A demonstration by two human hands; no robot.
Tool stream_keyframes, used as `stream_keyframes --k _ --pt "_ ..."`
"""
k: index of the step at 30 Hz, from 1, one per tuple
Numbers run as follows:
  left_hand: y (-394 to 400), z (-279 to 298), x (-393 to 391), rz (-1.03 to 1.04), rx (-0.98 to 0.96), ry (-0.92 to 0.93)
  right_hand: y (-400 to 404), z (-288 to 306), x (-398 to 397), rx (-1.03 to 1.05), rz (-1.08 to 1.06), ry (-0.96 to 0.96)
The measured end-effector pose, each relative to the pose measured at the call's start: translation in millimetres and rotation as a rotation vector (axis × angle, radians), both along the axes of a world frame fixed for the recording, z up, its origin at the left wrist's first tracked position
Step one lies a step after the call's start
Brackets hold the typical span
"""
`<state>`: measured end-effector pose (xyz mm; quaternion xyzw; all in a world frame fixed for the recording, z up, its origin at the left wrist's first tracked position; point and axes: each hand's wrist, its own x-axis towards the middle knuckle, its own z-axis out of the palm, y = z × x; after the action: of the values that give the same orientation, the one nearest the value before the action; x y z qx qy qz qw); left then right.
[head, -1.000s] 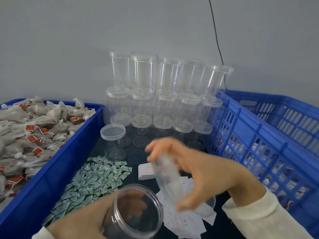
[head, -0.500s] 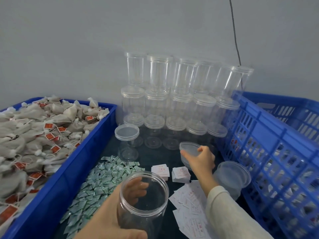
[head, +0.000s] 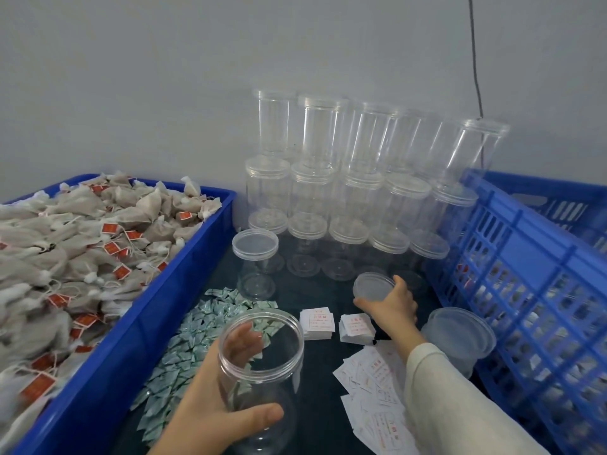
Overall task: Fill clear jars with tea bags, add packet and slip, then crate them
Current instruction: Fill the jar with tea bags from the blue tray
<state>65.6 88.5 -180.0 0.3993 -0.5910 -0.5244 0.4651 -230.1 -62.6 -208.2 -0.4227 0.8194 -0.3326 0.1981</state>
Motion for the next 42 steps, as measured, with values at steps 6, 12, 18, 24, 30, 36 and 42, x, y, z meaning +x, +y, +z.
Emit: stream_keyframes --k 6,12,18,24,30,36,42 --pt "1 0 0 0.034 0.021 0.007 4 4 3 -0.059 0.039 0.012" --pt "7 3 -1 0.052 -0.004 -0.028 29 35 23 -0.199 0.160 0.086" --pt "11 16 -6 0.077 -0.059 -0.071 101 62 68 -0.247 0.699 -0.362" --pt "10 33 -10 0.062 -0.071 -0.043 143 54 106 -0.208 1.185 -0.524" --pt "16 54 9 0.046 -0.065 -0.261 140 44 124 -0.278 1.106 -0.577" --pt "12 109 74 0.484 -0.239 -0.652 130 41 137 -0.244 1.096 -0.551" --pt "-38 122 135 0.707 -0.234 -1.103 132 38 150 -0.180 1.130 -0.499"
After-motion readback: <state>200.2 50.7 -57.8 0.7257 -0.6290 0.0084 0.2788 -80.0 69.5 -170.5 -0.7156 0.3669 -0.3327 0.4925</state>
